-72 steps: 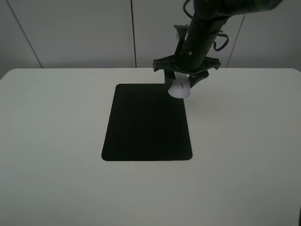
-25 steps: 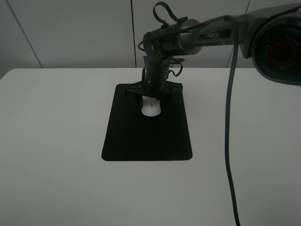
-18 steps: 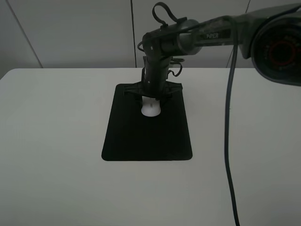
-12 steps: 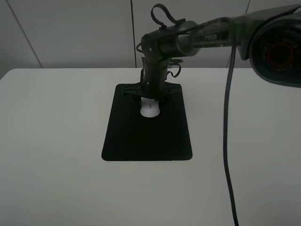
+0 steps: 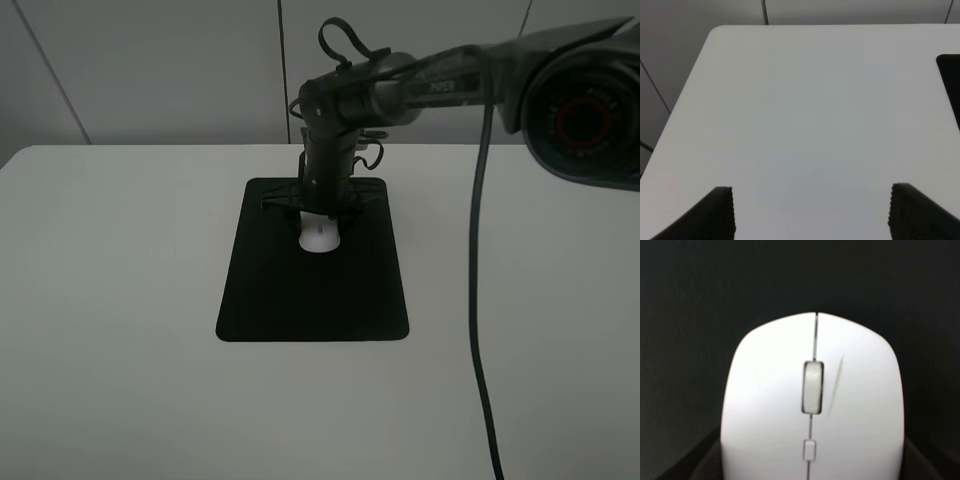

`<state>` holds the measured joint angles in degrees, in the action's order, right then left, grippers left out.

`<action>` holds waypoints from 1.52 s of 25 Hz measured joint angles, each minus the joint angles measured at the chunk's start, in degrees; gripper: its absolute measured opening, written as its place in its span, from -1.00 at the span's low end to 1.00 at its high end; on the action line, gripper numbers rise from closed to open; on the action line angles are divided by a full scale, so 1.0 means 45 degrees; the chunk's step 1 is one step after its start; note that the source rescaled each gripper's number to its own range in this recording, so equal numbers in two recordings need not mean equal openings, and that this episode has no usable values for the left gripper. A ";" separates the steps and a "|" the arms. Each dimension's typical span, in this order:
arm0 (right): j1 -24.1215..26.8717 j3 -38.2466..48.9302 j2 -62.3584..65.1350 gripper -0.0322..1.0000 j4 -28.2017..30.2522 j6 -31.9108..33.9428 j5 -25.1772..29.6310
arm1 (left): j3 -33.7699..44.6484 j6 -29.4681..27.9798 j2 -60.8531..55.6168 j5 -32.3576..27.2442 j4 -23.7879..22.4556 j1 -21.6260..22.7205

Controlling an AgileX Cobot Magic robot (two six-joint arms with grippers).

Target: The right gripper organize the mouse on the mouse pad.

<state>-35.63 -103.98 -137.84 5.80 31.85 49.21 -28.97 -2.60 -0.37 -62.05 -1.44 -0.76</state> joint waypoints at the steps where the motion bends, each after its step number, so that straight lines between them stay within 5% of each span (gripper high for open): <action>1: 0.0000 0.0000 -0.0010 -0.94 0.0000 0.0000 0.0000 | 0.0000 0.0000 0.0000 0.0000 0.0000 0.0000; 18: 0.0000 -0.0009 -0.0010 -0.94 0.0000 0.0000 0.0060 | 0.0000 0.0000 0.0000 0.0000 0.0000 0.0000; 20: 0.0000 -0.0009 -0.0010 -0.69 0.0000 0.0000 0.0060 | 0.0000 0.0000 0.0000 0.0000 0.0000 0.0000; 23: 0.0000 -0.0009 0.0002 0.18 0.0047 0.0000 0.0019 | 0.0000 0.0000 0.0000 0.0000 0.0000 0.0000; 25: 0.0000 -0.0009 0.0045 0.41 0.0078 0.0000 -0.0039 | 0.0000 0.0000 0.0000 0.0000 0.0000 0.0000; 38: 0.0000 -0.0749 0.0627 0.54 0.0337 0.0000 0.0515 | 0.0000 0.0000 0.0000 0.0000 0.0000 0.0000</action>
<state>-35.63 -107.35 -135.02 7.32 31.85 51.53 -28.97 -2.60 -0.37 -62.05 -1.44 -0.76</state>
